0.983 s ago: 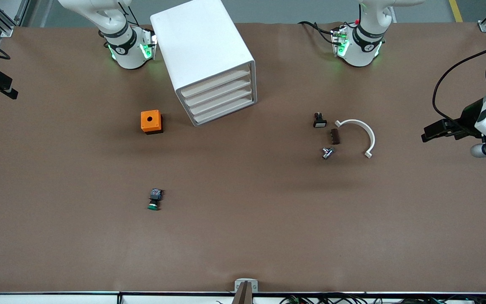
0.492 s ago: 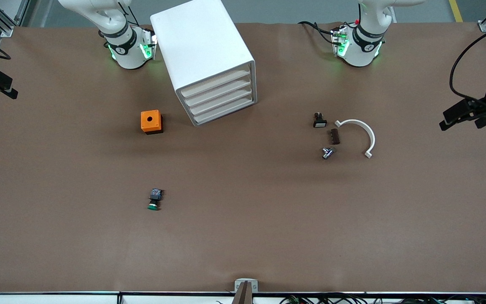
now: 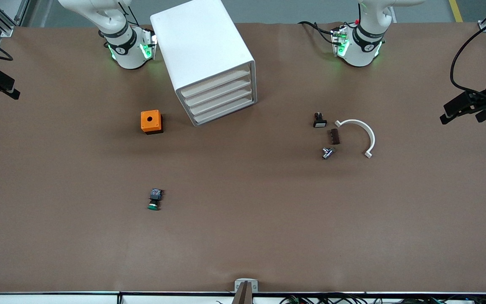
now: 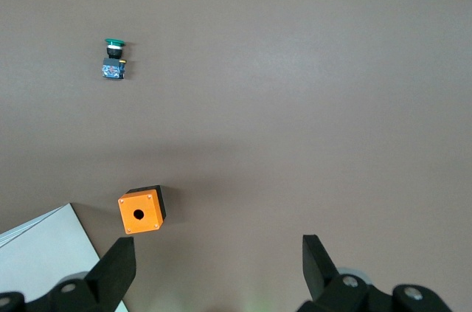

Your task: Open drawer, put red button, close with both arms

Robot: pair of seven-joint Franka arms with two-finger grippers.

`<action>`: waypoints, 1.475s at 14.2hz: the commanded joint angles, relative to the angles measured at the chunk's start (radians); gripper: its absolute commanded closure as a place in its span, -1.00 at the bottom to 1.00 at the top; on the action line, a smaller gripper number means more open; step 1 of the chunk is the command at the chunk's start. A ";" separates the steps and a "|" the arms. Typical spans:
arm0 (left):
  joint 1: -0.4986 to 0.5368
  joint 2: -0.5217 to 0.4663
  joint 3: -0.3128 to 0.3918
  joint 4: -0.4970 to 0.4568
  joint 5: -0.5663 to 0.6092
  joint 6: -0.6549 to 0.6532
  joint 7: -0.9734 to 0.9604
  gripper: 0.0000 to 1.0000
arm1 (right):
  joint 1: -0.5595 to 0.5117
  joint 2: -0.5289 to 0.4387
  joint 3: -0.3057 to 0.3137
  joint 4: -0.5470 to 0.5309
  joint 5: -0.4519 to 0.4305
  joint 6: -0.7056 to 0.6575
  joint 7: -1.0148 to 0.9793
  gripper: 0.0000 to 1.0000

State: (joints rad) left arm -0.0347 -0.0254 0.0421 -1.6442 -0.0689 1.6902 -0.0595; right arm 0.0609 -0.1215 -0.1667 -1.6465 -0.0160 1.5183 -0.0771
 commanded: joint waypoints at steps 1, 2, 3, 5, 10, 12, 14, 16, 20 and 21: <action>-0.013 0.015 0.005 0.020 0.023 0.006 0.018 -0.99 | 0.002 -0.024 -0.001 -0.024 0.013 0.008 0.010 -1.00; -0.014 0.015 0.005 0.026 0.023 0.005 0.023 -0.99 | 0.002 -0.023 -0.001 -0.024 0.014 0.008 0.008 -1.00; -0.017 0.015 0.001 0.038 0.023 0.003 0.030 -0.99 | 0.000 -0.023 -0.002 -0.024 0.016 0.010 0.000 -1.00; -0.017 0.015 -0.034 0.058 0.044 -0.018 0.027 -0.99 | -0.004 -0.023 -0.005 -0.024 0.024 0.010 -0.030 -1.00; -0.017 0.013 -0.054 0.078 0.050 -0.037 0.006 -0.99 | -0.006 -0.021 -0.007 -0.024 0.030 0.007 -0.035 -1.00; -0.014 0.013 -0.053 0.078 0.049 -0.037 0.007 -0.99 | -0.003 -0.020 -0.007 -0.024 0.030 0.005 -0.035 -1.00; -0.013 0.015 -0.053 0.078 0.046 -0.037 0.007 -0.99 | -0.006 -0.020 -0.007 -0.026 0.030 0.002 -0.035 -1.00; -0.013 0.015 -0.053 0.080 0.043 -0.040 0.007 -0.99 | -0.001 -0.020 -0.007 -0.026 0.030 -0.004 -0.035 -1.00; -0.013 0.015 -0.053 0.080 0.041 -0.043 0.006 -0.99 | -0.003 -0.020 -0.007 -0.026 0.034 -0.004 -0.032 -1.00; -0.013 0.015 -0.053 0.080 0.040 -0.043 0.006 -0.99 | -0.003 -0.020 -0.007 -0.026 0.034 -0.004 -0.032 -1.00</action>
State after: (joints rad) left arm -0.0479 -0.0152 -0.0095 -1.5853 -0.0426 1.6687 -0.0462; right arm 0.0609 -0.1215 -0.1723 -1.6547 -0.0007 1.5141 -0.0970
